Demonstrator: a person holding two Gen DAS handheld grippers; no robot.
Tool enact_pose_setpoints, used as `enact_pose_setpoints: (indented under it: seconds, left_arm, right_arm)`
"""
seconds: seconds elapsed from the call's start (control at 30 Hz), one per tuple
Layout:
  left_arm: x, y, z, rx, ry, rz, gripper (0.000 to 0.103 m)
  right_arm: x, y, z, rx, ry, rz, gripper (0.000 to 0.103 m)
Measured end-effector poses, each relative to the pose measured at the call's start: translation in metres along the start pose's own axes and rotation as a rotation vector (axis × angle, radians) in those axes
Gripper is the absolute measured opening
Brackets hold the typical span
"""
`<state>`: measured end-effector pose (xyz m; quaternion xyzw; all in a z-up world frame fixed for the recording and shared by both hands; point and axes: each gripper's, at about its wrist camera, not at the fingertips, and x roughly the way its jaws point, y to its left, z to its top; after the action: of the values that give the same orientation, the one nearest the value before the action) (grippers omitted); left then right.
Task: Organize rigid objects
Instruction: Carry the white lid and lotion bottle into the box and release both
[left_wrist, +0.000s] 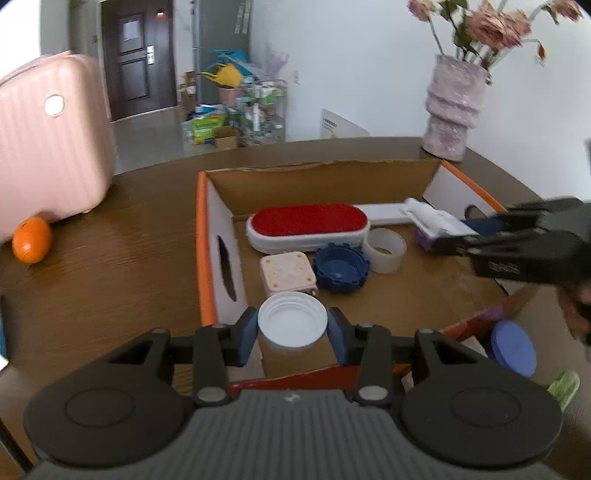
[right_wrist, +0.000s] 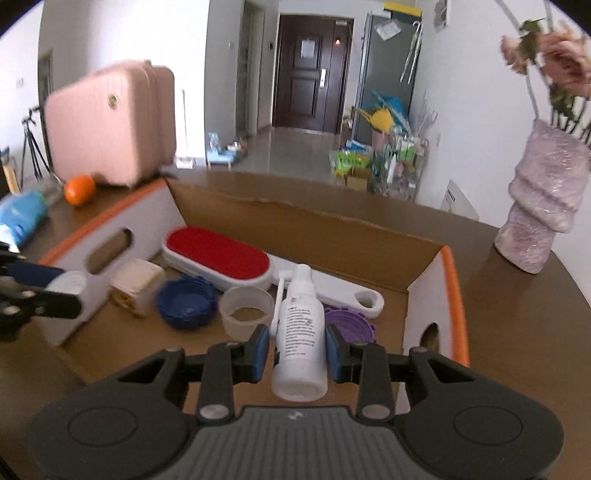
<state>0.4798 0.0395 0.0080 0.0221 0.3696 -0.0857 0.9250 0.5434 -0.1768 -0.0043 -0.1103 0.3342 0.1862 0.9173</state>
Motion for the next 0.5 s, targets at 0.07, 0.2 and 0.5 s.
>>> enact_pose_setpoints:
  seconds: [0.07, 0.2, 0.5]
  left_arm:
    - [0.002, -0.001, -0.001, 0.012, -0.003, 0.01, 0.042]
    - [0.003, -0.002, 0.003, 0.015, -0.008, 0.014, 0.047]
    - [-0.027, -0.004, 0.012, -0.035, -0.047, 0.043, 0.059]
  right_arm:
    - [0.012, 0.0, -0.001, 0.004, 0.019, -0.003, 0.032]
    - [0.025, -0.003, -0.004, 0.017, 0.044, 0.019, 0.033]
    - [-0.026, -0.021, 0.007, 0.029, -0.045, -0.01, 0.038]
